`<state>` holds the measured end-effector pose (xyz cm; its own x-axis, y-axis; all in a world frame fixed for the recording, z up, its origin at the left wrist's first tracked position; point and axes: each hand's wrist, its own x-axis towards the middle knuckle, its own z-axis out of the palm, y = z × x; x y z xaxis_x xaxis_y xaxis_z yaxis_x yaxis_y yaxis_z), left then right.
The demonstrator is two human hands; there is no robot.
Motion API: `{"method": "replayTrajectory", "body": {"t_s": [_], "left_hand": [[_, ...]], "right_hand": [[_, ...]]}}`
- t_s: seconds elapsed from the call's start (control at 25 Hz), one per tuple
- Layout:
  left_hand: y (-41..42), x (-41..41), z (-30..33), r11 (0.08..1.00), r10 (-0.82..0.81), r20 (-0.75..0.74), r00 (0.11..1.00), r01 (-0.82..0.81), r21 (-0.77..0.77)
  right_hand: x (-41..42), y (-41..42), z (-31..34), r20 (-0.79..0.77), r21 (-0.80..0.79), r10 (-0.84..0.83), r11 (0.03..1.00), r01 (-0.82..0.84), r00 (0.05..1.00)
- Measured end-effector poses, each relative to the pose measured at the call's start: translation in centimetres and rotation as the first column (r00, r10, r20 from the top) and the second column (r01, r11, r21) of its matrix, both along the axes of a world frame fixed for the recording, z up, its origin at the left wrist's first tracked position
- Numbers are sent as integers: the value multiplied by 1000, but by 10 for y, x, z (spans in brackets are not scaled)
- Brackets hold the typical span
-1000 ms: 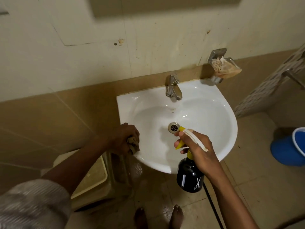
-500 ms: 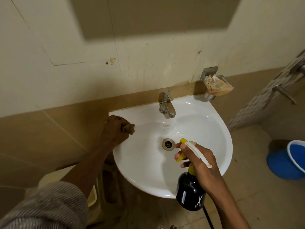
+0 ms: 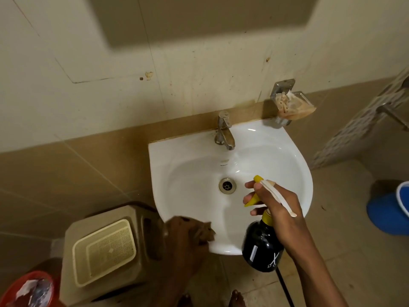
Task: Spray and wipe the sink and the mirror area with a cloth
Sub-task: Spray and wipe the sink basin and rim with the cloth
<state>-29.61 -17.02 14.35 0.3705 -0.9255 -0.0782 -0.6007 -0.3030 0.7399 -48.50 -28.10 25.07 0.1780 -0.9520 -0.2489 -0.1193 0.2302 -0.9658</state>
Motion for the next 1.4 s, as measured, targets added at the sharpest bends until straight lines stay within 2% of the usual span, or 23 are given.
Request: {"method": "replayTrajectory", "body": {"t_s": [0.04, 0.12, 0.24, 0.32, 0.36, 0.44, 0.48, 0.6, 0.64, 0.68, 0.8, 0.88, 1.0, 1.16, 1.24, 1.28, 1.4], "left_hand": [[2, -19, 5, 997, -60, -38, 997, 58, -56], [-6, -63, 20, 975, -219, -220, 951, 203, -91], [-8, -112, 27, 966, -238, -396, 887, 259, -1], [-29, -122, 38, 944, -197, -652, 732, 321, 75], [-45, -127, 43, 951, -102, -762, 639, 287, 114], [-62, -123, 48, 969, -20, -912, 411, 231, 83], [-69, -120, 45, 984, -10, -951, 310, 174, 47], [-91, -99, 37, 978, 195, -978, -76, -59, 199], [-96, -92, 34, 966, 208, -967, -144, -128, 227], [-99, -86, 35, 954, 211, -964, -163, -181, 239], [-90, -66, 37, 934, 227, -970, -86, -265, 242], [-80, -55, 33, 908, 261, -965, -32, -332, 257], [-76, -41, 17, 862, 324, -946, 4, -413, 294], [-88, -32, -5, 759, 471, -877, 94, -549, 349], [-100, -31, -3, 738, 517, -835, 186, -591, 326], [-106, -32, -1, 745, 529, -805, 267, -600, 291], [-134, -34, -5, 811, 494, -730, 472, -553, 191]], "right_hand": [[-4, -1, 2, 4, -4, -6, 1000, 6, 1000], [-13, -5, 9, 2, -27, -24, 999, 24, 1000], [-34, -12, 23, -19, -62, -55, 997, 54, 998], [-52, -18, 33, -27, -97, -90, 991, 87, 996], [-61, -21, 39, -29, -112, -106, 988, 102, 994], [-76, -26, 51, -36, -153, -135, 980, 128, 990], [-83, -29, 56, -45, -179, -146, 974, 136, 988], [-96, -34, 58, -84, -217, -171, 965, 149, 982], [-99, -36, 56, -92, -215, -179, 964, 156, 980], [-102, -39, 52, -110, -210, -188, 964, 162, 976], [-111, -39, 37, -244, -167, -173, 977, 134, 954], [-112, -33, 24, -328, -78, -111, 993, 90, 938], [-105, -18, 3, -391, 35, -54, 997, 74, 919], [-98, -6, -16, -424, 64, 16, 998, 12, 905], [-99, -4, -19, -416, 81, -13, 995, 51, 909], [-100, -3, -19, -413, 79, -26, 995, 64, 910], [-106, -1, -14, -406, 69, -32, 995, 65, 913]]}}
